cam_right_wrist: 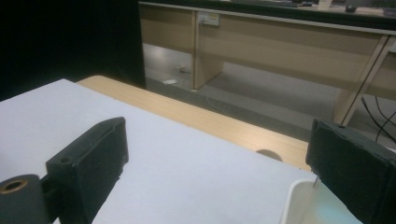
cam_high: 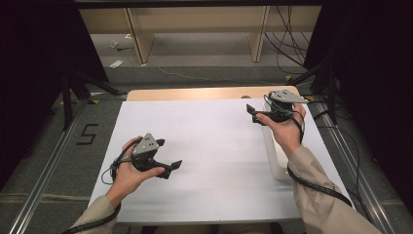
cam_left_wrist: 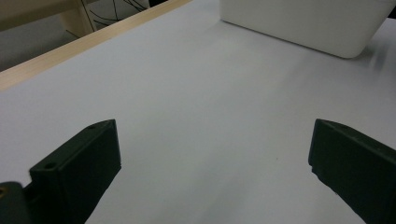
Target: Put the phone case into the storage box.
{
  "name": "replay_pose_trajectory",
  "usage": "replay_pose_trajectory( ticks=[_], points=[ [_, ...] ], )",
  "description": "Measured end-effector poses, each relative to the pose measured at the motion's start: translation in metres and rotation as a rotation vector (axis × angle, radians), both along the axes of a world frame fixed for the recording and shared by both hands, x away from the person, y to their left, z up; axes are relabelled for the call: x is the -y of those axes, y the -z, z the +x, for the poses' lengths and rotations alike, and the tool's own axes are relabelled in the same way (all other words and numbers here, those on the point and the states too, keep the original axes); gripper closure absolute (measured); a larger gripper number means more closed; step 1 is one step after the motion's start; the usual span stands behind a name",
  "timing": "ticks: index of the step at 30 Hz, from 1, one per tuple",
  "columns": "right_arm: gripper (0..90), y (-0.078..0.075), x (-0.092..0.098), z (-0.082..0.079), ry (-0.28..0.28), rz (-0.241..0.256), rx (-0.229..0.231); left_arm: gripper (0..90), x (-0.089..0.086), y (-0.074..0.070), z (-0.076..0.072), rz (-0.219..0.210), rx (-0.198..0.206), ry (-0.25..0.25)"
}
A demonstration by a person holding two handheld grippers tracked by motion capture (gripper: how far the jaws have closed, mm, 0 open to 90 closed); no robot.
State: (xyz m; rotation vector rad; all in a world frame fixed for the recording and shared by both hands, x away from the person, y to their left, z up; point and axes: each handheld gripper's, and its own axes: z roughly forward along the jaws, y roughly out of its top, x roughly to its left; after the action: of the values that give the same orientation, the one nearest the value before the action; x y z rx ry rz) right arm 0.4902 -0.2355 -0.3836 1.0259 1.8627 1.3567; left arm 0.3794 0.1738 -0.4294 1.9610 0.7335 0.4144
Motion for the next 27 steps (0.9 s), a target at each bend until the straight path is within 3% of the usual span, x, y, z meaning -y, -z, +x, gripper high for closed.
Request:
replay_pose_trajectory(
  ticks=[27],
  points=[
    [9.9,0.005,0.004,-0.032,-0.098,0.001,-0.003,1.6,0.0,0.0,0.0,-0.004,-0.002,0.0]
  ],
)
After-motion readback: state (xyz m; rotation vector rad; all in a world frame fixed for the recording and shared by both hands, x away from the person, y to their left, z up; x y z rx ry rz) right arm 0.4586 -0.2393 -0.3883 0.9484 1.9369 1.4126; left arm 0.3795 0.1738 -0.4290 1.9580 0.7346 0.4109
